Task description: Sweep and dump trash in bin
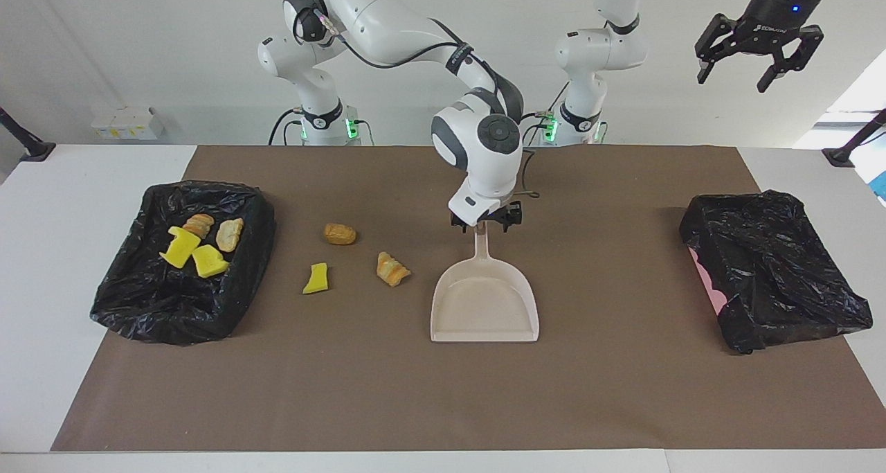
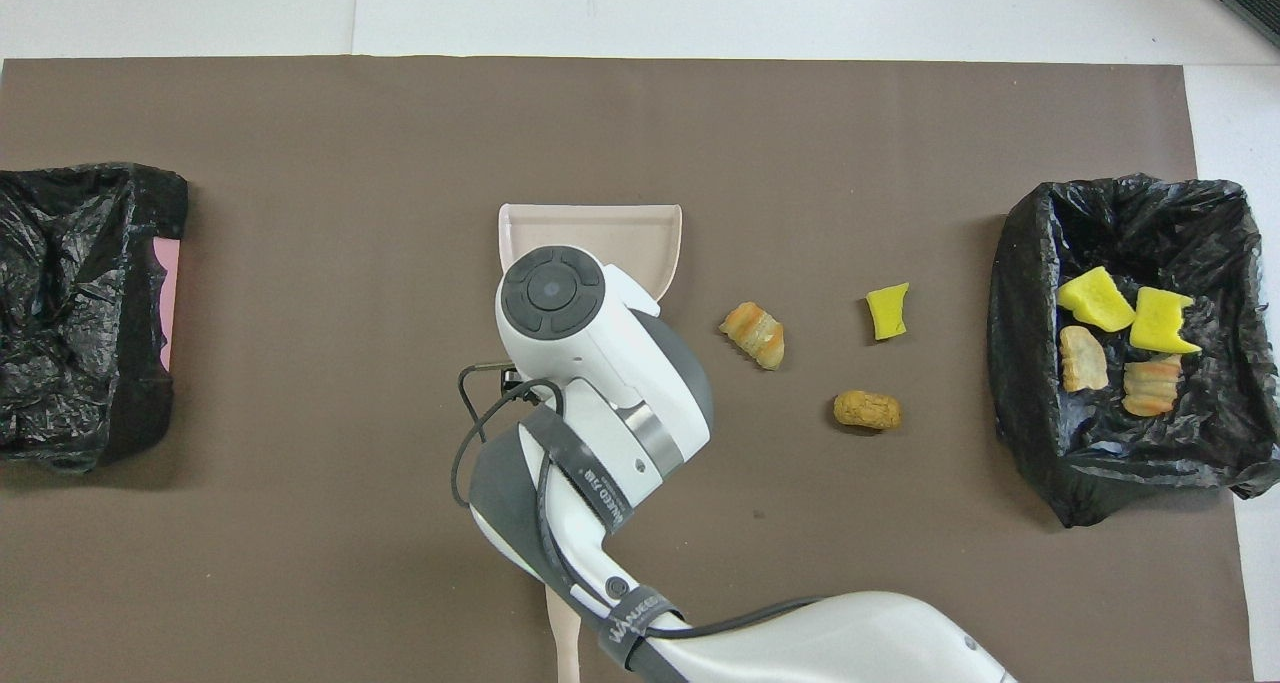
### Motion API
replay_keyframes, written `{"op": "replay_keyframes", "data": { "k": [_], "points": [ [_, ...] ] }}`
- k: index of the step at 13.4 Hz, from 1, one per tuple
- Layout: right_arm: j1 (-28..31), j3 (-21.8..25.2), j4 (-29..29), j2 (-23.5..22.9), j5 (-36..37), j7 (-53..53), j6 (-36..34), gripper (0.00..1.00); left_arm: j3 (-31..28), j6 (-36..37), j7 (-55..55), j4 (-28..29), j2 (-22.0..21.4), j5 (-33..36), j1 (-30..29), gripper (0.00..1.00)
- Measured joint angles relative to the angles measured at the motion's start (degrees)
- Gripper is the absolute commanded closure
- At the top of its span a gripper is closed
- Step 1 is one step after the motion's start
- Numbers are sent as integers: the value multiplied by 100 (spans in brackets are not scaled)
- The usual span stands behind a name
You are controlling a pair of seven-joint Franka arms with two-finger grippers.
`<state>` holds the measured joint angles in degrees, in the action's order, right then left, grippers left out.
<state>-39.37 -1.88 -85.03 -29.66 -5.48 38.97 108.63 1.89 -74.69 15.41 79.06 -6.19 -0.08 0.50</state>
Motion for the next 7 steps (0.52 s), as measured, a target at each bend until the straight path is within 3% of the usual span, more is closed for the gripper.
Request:
{"op": "replay_keyframes", "data": {
  "k": [3,7],
  "points": [
    [-474,-3,-961,704,-2,364,222,0,118,-708,-503,383,60,-13,320,0],
    [-1124,-5,-2737,1597,-3,831,1518,0,147,-1532,-1078,958,318,-14,1068,0]
  ]
}}
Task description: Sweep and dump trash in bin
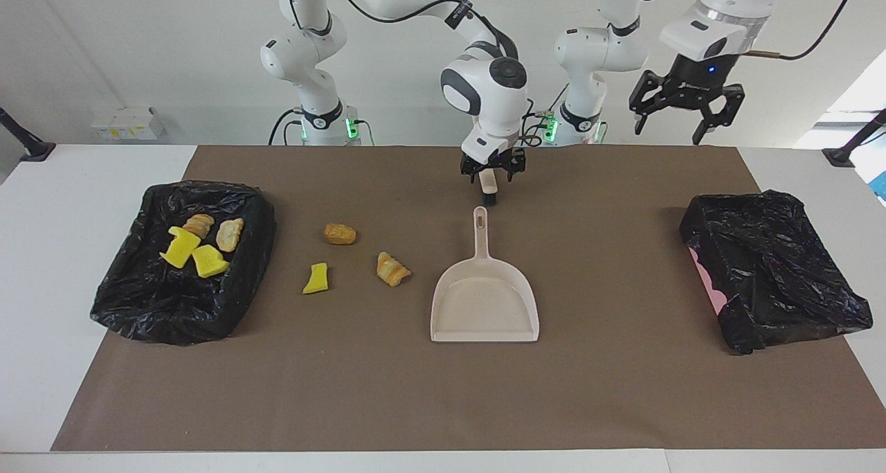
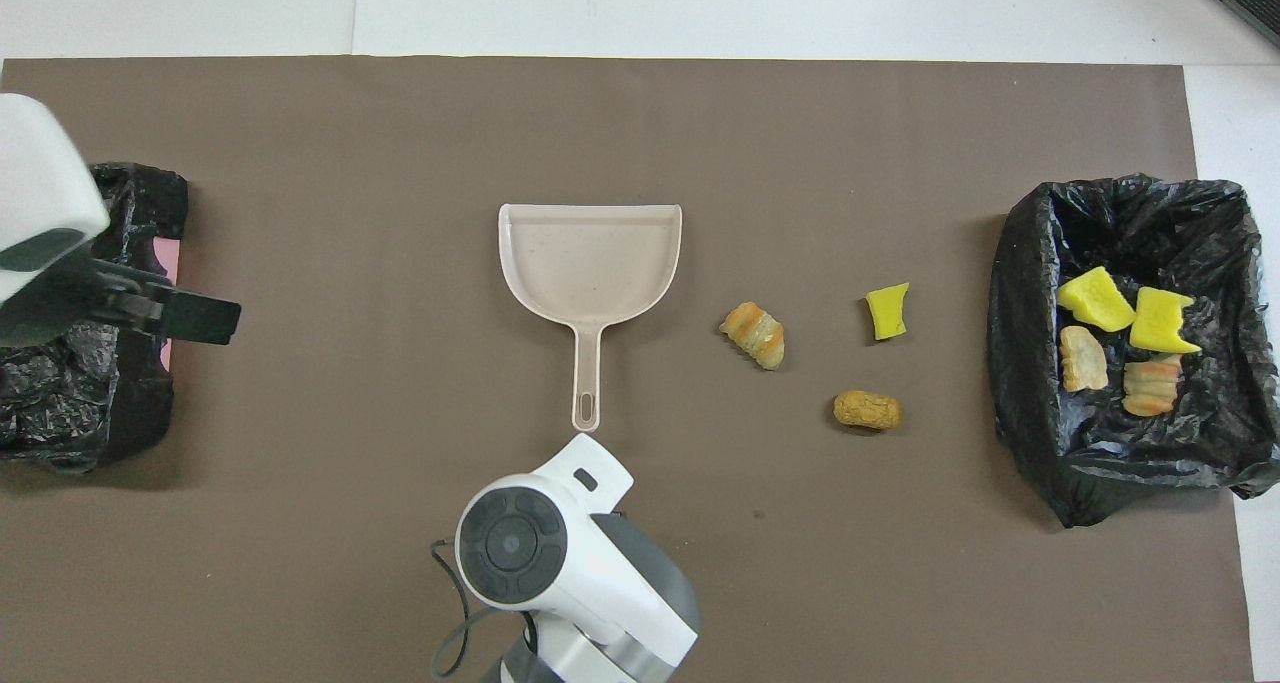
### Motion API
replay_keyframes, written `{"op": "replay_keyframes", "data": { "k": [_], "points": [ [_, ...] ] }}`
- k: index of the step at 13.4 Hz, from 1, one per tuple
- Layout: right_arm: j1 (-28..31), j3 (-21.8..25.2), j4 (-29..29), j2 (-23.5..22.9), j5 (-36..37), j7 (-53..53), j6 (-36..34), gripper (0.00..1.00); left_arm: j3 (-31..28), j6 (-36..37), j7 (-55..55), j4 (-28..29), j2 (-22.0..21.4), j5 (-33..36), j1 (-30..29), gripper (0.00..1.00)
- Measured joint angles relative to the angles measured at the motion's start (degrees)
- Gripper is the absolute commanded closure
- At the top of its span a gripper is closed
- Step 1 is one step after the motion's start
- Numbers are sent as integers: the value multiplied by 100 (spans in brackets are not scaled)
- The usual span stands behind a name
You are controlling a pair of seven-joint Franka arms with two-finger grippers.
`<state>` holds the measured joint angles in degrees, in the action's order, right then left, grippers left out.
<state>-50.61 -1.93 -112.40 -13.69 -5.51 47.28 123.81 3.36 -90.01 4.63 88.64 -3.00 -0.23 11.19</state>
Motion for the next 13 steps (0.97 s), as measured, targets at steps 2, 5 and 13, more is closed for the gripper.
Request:
{"op": "replay_keyframes", "data": {
  "k": [2,5,13],
  "points": [
    [-270,-3,-675,361,0,60,275,0,10,-377,-544,108,287,0,421,0],
    [-585,-6,-1290,818,-2,127,301,0,22,-1006,-1194,406,660,0,1020,0],
    [-1010,-13,-2051,1293,-956,164,689,42,23,-2992,-3022,1376,1835,135,2260,0]
  ]
}}
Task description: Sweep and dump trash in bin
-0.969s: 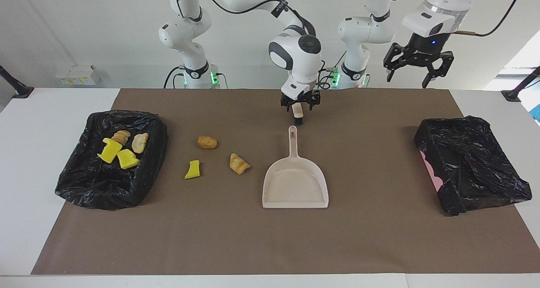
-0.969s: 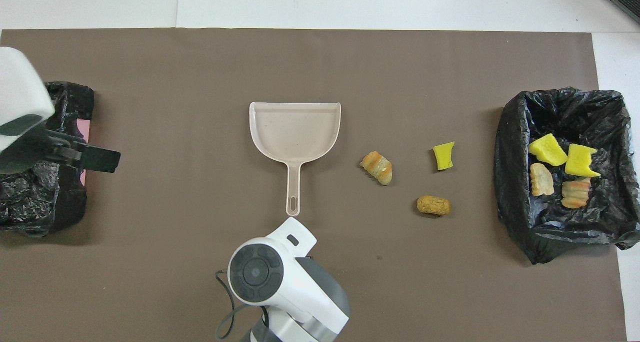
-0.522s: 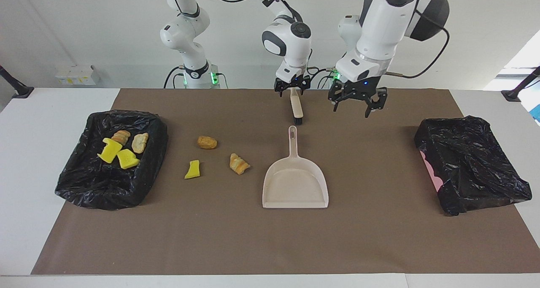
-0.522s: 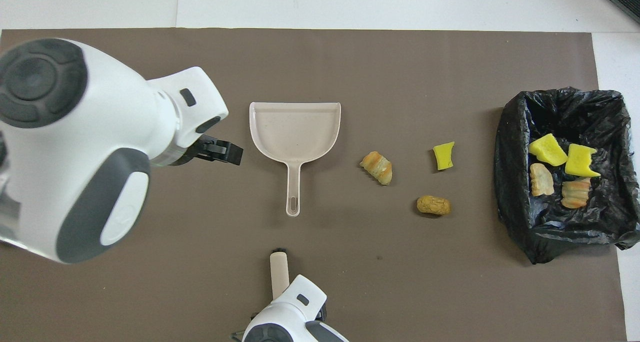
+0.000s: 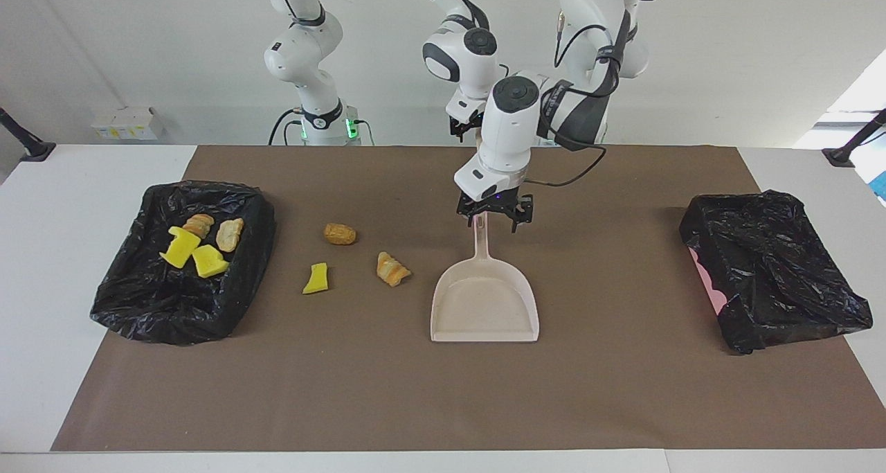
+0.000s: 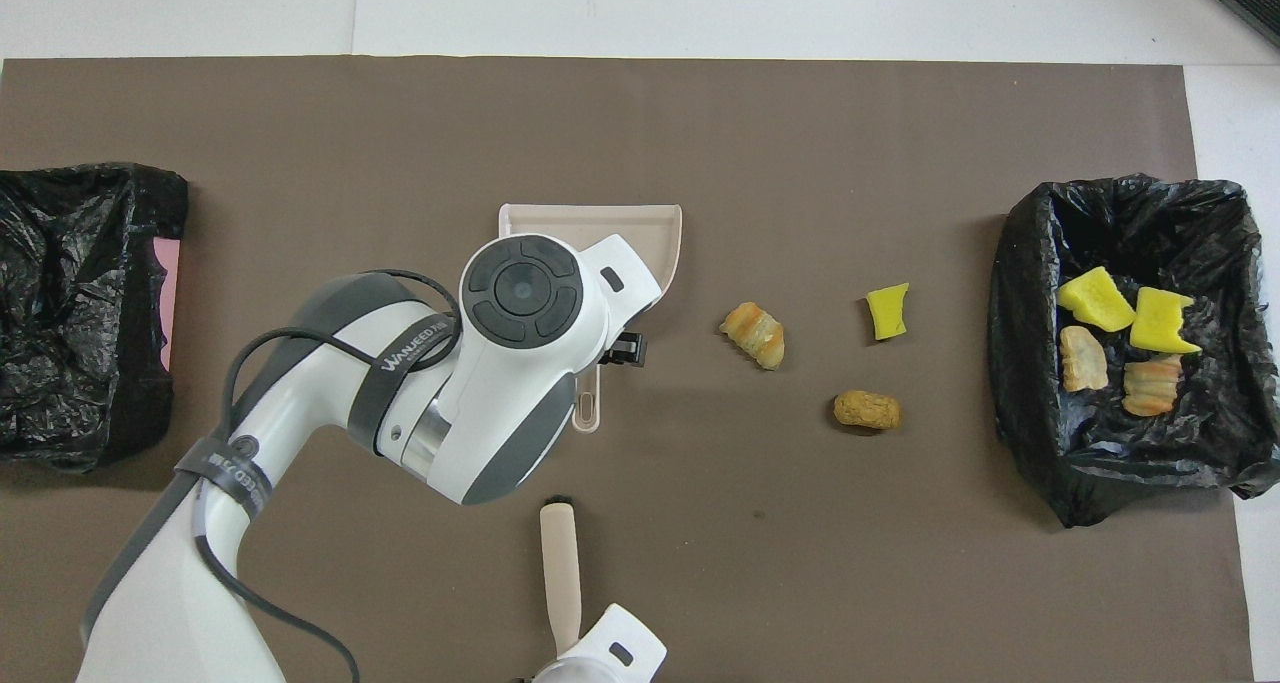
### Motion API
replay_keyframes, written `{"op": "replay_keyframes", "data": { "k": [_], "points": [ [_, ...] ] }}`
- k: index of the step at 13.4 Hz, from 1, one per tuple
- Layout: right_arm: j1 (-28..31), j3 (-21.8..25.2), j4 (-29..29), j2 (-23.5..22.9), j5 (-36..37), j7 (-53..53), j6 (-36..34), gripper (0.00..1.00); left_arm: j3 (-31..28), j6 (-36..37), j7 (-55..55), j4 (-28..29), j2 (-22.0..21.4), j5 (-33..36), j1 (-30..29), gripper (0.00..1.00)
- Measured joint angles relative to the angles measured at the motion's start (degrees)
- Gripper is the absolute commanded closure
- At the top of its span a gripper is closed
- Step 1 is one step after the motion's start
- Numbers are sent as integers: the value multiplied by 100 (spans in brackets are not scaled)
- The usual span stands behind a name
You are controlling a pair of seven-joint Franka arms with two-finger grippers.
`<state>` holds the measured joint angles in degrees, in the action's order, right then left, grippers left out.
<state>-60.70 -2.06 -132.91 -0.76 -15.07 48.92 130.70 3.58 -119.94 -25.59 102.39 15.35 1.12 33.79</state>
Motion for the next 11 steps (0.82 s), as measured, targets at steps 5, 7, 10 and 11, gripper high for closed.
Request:
{"op": "replay_keyframes", "data": {
  "k": [5,7,10,11],
  "points": [
    [-130,-2,-24,0,-101,197,9,100,2,-505,-383,568,-20,0,65,1],
    [-124,0,-16,0,-113,263,9,100,2,-592,-484,704,-34,0,82,6],
    [-26,40,4,7,-158,389,-24,100,3,-717,-631,781,-35,0,113,43],
    [109,43,13,32,-159,406,-115,100,1,-717,-672,783,-35,0,113,60]
  ]
}}
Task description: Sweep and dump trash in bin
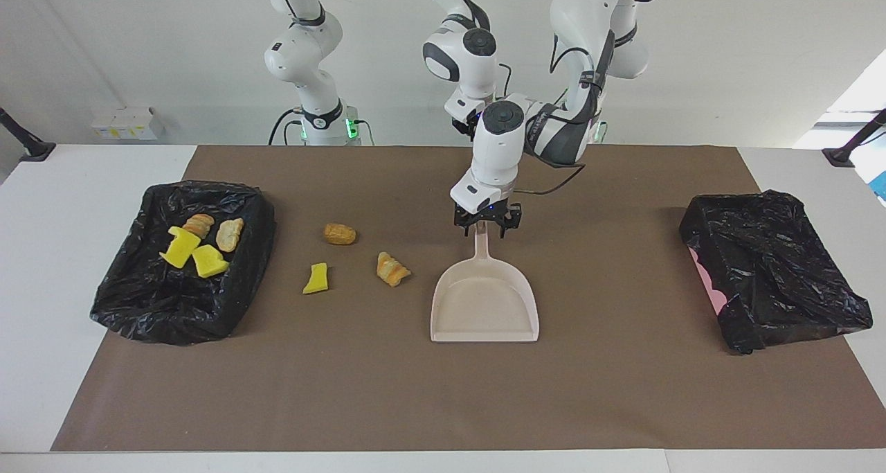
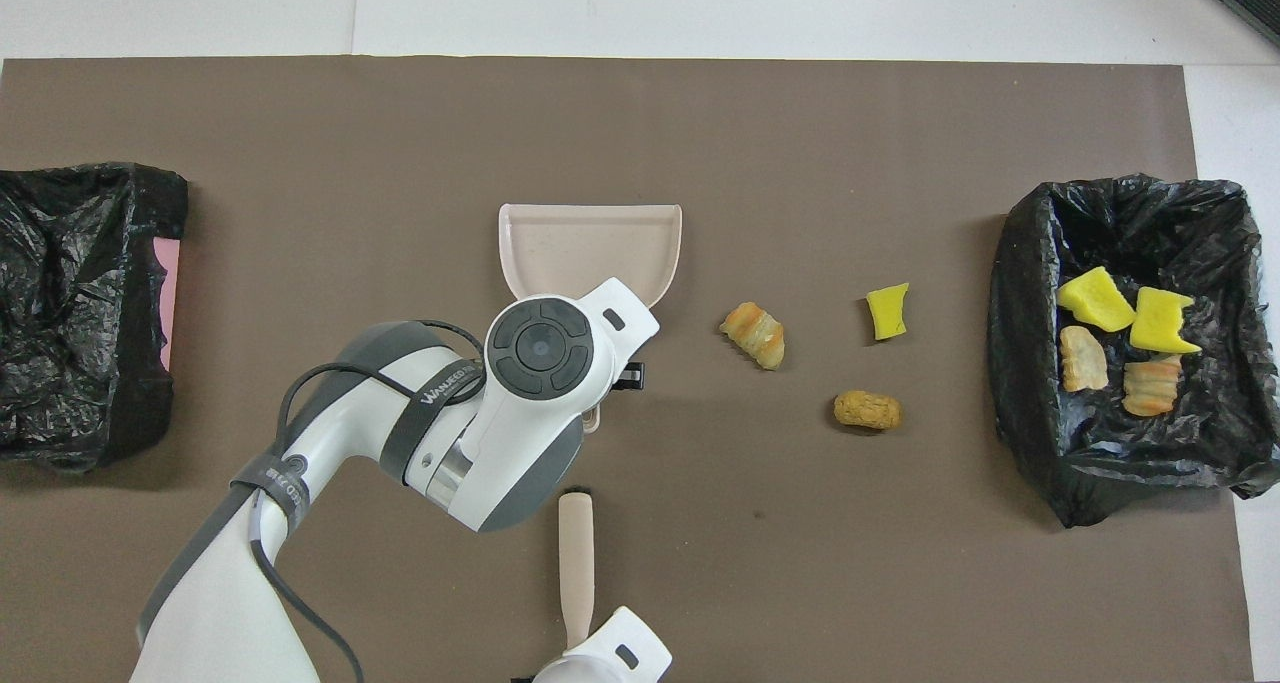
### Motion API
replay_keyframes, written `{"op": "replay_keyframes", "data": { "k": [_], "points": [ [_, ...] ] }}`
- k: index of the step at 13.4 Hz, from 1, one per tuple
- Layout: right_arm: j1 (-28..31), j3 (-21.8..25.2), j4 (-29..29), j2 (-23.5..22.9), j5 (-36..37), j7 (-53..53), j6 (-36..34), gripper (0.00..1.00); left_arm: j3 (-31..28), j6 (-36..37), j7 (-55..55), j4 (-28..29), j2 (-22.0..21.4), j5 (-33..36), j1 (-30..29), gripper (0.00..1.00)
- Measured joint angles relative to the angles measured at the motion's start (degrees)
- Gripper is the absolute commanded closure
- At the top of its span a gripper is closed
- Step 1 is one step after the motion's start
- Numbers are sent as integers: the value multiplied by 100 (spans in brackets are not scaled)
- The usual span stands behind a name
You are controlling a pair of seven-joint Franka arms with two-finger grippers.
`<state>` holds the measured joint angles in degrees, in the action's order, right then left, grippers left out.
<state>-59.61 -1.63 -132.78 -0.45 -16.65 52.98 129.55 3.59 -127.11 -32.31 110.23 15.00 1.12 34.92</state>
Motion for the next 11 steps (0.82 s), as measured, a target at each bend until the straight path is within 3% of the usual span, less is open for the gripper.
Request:
{"op": "replay_keyframes", "data": {
  "k": [3,8,11],
  "points": [
    [620,15,43,288,0,-47,-539,100,1,7,-57,4,0,0,1,87],
    [1909,49,71,963,23,-1161,-1574,100,8,47,-57,7,-12,0,21,94],
    [2803,66,184,1000,485,-2061,-1859,100,-12,124,51,6,-95,1,23,95]
  ]
}}
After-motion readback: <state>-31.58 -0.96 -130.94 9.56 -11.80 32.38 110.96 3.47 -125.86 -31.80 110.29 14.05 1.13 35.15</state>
